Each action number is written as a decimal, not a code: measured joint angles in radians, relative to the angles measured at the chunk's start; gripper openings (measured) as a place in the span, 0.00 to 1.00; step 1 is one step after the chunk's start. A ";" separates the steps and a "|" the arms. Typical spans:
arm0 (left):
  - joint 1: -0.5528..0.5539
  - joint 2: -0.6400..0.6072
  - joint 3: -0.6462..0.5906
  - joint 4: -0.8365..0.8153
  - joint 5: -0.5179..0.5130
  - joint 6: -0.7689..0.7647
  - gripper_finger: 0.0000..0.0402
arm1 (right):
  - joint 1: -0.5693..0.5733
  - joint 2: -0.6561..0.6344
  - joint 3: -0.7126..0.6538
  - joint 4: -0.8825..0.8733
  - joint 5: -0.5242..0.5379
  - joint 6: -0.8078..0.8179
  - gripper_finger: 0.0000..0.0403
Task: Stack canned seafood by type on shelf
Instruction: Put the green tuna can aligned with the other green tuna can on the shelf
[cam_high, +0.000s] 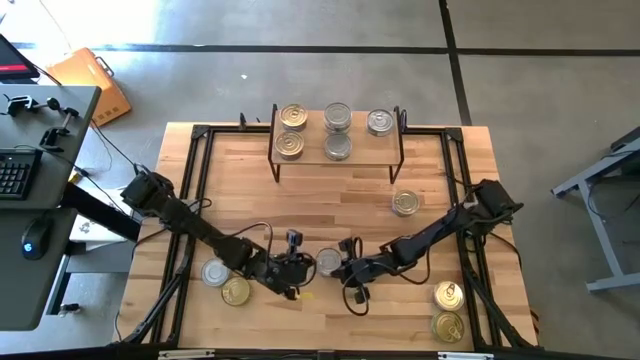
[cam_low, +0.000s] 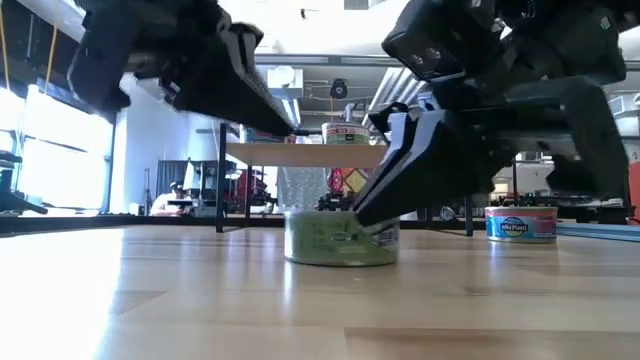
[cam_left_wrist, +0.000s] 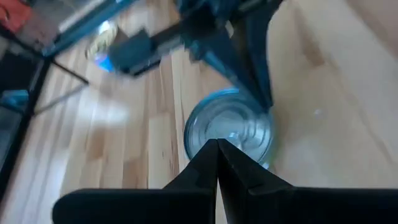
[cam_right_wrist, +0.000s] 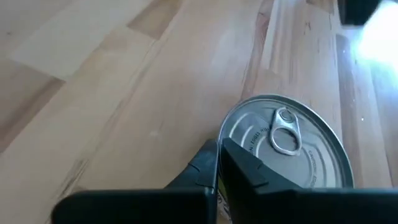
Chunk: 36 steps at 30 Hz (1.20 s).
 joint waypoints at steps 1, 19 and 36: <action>-0.003 0.000 0.000 0.015 0.000 0.015 0.01 | -0.003 -0.013 -0.001 -0.002 -0.001 0.014 0.01; 0.018 0.043 0.001 0.028 0.081 0.170 0.60 | -0.097 -0.089 0.001 0.019 -0.045 0.240 0.00; 0.033 0.212 0.000 0.160 -0.081 0.029 0.53 | -0.106 -0.090 0.002 0.038 -0.077 0.252 0.00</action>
